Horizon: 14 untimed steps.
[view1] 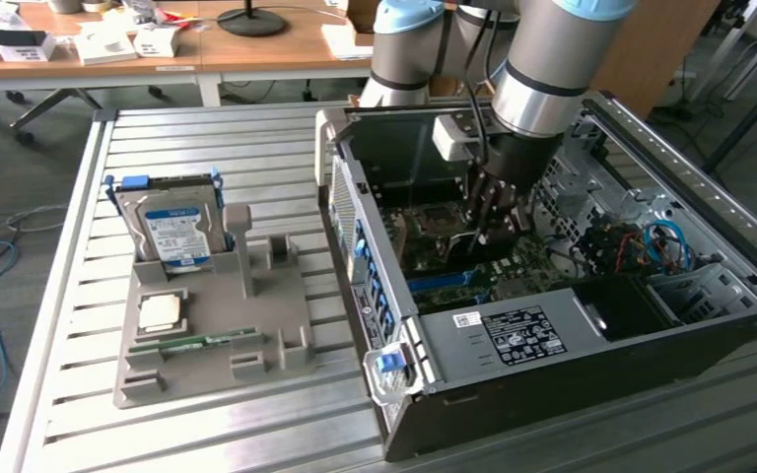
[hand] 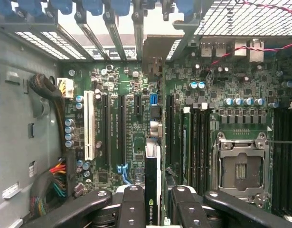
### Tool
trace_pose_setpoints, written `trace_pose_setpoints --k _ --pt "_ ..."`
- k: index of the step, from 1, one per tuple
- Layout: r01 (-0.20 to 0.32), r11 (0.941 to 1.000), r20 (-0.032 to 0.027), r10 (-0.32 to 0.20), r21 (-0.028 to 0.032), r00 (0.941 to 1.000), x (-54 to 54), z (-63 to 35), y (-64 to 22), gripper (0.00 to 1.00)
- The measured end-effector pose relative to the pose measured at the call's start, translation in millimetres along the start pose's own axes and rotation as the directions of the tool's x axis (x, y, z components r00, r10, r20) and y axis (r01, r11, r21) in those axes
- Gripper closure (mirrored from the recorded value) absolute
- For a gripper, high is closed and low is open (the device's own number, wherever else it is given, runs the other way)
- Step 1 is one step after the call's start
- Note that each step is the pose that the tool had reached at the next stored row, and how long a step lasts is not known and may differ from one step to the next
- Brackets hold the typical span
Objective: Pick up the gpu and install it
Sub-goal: 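Insert the gpu into the slot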
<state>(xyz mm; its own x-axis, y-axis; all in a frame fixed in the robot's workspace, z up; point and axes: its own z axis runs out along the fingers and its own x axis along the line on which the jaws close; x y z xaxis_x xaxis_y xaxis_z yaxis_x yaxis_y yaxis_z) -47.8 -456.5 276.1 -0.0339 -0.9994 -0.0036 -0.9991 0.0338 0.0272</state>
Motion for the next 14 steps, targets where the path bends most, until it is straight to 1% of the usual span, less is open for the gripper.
trace_pose_setpoints --k 3,10,13,14 --pt "0.000 1.0000 0.0002 0.000 0.0001 1.0000 0.0 0.9 2.7 0.74" --pt "0.000 1.0000 -0.0003 0.000 -0.0001 1.0000 0.2 4.0 4.1 0.74" --pt "0.000 1.0000 0.0000 0.000 0.0000 1.0000 0.3 4.6 6.5 0.74" --pt "0.001 1.0000 0.0001 -0.001 0.0001 1.0000 0.3 6.6 8.0 0.74"
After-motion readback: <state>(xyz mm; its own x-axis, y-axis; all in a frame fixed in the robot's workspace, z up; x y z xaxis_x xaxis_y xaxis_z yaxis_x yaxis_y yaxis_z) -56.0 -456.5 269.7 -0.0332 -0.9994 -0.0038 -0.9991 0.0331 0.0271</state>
